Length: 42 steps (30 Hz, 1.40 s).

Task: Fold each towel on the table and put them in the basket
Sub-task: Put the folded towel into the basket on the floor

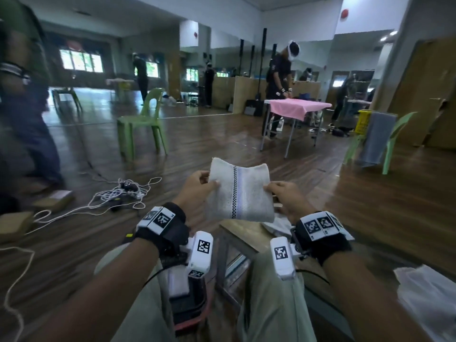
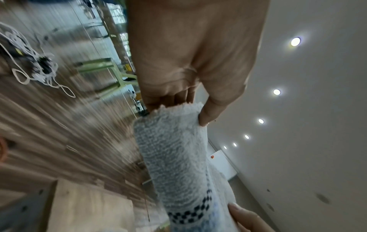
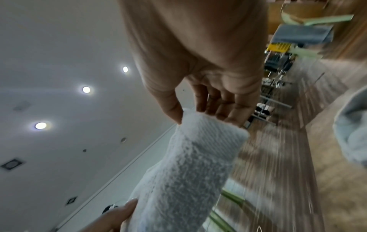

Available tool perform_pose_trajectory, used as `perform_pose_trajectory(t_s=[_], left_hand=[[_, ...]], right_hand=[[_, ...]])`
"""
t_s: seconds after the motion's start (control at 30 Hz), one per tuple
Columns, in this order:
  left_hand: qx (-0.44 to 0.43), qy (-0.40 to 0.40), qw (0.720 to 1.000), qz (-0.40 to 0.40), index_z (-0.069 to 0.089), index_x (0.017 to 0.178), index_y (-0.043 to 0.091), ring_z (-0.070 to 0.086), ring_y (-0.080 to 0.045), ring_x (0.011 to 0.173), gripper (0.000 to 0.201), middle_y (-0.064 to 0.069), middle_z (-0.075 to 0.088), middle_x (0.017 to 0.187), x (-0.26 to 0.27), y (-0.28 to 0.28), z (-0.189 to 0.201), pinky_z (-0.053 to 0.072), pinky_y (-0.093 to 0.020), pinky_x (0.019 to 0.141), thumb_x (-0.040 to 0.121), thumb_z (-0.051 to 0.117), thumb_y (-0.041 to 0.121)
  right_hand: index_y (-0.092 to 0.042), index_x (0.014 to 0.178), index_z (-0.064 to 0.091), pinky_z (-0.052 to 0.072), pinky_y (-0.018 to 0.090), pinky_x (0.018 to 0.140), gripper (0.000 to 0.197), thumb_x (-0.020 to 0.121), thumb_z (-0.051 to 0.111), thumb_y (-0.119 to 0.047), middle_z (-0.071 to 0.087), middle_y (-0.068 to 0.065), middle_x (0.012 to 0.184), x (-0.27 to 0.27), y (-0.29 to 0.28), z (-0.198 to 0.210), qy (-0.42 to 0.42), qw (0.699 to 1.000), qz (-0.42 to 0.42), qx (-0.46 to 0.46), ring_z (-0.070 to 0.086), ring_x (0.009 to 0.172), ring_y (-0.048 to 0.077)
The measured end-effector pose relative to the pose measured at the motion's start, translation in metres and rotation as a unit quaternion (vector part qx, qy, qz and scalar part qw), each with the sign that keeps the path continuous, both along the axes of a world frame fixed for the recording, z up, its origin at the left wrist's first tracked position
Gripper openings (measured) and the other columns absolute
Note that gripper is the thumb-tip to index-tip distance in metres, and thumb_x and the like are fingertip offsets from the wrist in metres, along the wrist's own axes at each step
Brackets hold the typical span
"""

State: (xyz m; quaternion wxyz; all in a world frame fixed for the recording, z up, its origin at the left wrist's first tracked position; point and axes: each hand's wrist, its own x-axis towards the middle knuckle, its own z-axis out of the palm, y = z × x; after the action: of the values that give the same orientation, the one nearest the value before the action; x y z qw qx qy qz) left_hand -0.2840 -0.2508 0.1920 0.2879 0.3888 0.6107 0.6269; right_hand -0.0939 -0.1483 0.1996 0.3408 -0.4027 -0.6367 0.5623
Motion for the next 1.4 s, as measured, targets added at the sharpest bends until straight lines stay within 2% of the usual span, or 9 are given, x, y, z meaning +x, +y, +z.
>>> perform_pose_trajectory(t_s=[0.3,0.53,0.63,0.73,0.83,0.97,1.07,1.17,1.4], left_hand=[[-0.021,-0.041,0.988,0.151,0.051,0.122,-0.004,0.061,-0.03,0.101,0.039,-0.021,0.06,0.119,-0.087,-0.056,-0.047,0.053,-0.039,0.083,0.086,0.063,0.003],[-0.055,-0.062,0.978,0.192,0.047,0.124,-0.009,0.057,-0.011,0.078,0.038,-0.017,0.058,0.109,-0.14,-0.052,-0.1,0.05,-0.01,0.054,0.088,0.058,-0.002],[-0.114,-0.076,0.97,0.202,0.049,0.121,-0.007,0.057,-0.016,0.081,0.035,-0.014,0.056,0.105,-0.165,-0.039,-0.144,0.049,-0.011,0.056,0.088,0.058,-0.002],[-0.184,-0.109,0.956,0.199,0.05,0.12,-0.005,0.058,-0.025,0.094,0.035,-0.017,0.059,0.108,-0.187,-0.022,-0.206,0.051,-0.026,0.073,0.086,0.059,-0.003],[-0.262,-0.134,0.935,0.197,0.055,0.114,0.0,0.058,-0.016,0.074,0.029,-0.013,0.061,0.1,-0.204,-0.007,-0.277,0.049,-0.017,0.059,0.086,0.057,-0.003],[-0.361,-0.14,0.902,0.189,0.056,0.118,0.001,0.062,-0.027,0.09,0.035,-0.018,0.064,0.11,-0.223,0.018,-0.366,0.051,-0.03,0.076,0.084,0.055,0.001],[-0.402,-0.143,0.883,0.196,0.054,0.122,0.0,0.06,-0.032,0.104,0.036,-0.019,0.062,0.116,-0.238,0.038,-0.421,0.049,-0.037,0.087,0.085,0.053,0.001],[-0.418,-0.168,0.868,0.207,0.051,0.125,0.001,0.058,-0.031,0.107,0.039,-0.016,0.06,0.119,-0.253,0.055,-0.464,0.048,-0.031,0.082,0.087,0.051,0.002],[-0.386,-0.215,0.859,0.257,0.046,0.13,0.001,0.055,-0.027,0.114,0.041,-0.014,0.056,0.128,-0.27,0.08,-0.517,0.045,-0.031,0.094,0.089,0.047,-0.002]], right_hand=[[0.0,0.108,0.062,0.05,0.029,0.06,0.023,0.088,0.054,-0.008,0.065,0.011,0.093,-0.12,-0.014,-0.036,-0.05,0.989,0.137,-0.021,0.061,0.074,0.02],[-0.003,0.098,0.059,0.045,0.021,0.045,0.012,0.089,0.051,-0.004,0.06,0.008,0.08,-0.19,-0.004,-0.087,-0.098,0.979,0.159,-0.079,0.056,0.065,0.016],[-0.007,0.082,0.059,0.047,0.028,0.058,0.011,0.087,0.049,-0.004,0.059,0.011,0.083,-0.22,0.009,-0.135,-0.141,0.97,0.159,-0.121,0.057,0.071,0.023],[-0.009,0.071,0.054,0.049,0.034,0.064,0.017,0.085,0.047,-0.001,0.059,0.013,0.084,-0.248,0.027,-0.201,-0.202,0.957,0.135,-0.159,0.057,0.08,0.029],[-0.001,0.08,0.06,0.051,0.045,0.083,0.008,0.082,0.054,-0.006,0.062,0.019,0.095,-0.271,0.045,-0.271,-0.315,0.926,0.142,-0.153,0.06,0.094,0.034],[0.007,0.104,0.062,0.045,0.035,0.075,0.026,0.082,0.056,-0.007,0.063,0.018,0.1,-0.297,0.064,-0.361,-0.407,0.886,0.135,-0.178,0.06,0.093,0.031],[0.003,0.086,0.062,0.042,0.031,0.072,0.013,0.081,0.052,-0.005,0.061,0.016,0.086,-0.316,0.072,-0.418,-0.424,0.874,0.134,-0.198,0.058,0.085,0.028],[0.0,0.075,0.058,0.036,0.029,0.066,0.013,0.081,0.048,-0.005,0.054,0.013,0.074,-0.335,0.081,-0.461,-0.431,0.874,0.124,-0.189,0.052,0.076,0.023],[0.008,0.109,0.057,0.037,0.025,0.067,0.03,0.084,0.044,-0.002,0.062,0.023,0.11,-0.365,0.085,-0.522,-0.379,0.91,0.029,-0.169,0.058,0.104,0.035]])
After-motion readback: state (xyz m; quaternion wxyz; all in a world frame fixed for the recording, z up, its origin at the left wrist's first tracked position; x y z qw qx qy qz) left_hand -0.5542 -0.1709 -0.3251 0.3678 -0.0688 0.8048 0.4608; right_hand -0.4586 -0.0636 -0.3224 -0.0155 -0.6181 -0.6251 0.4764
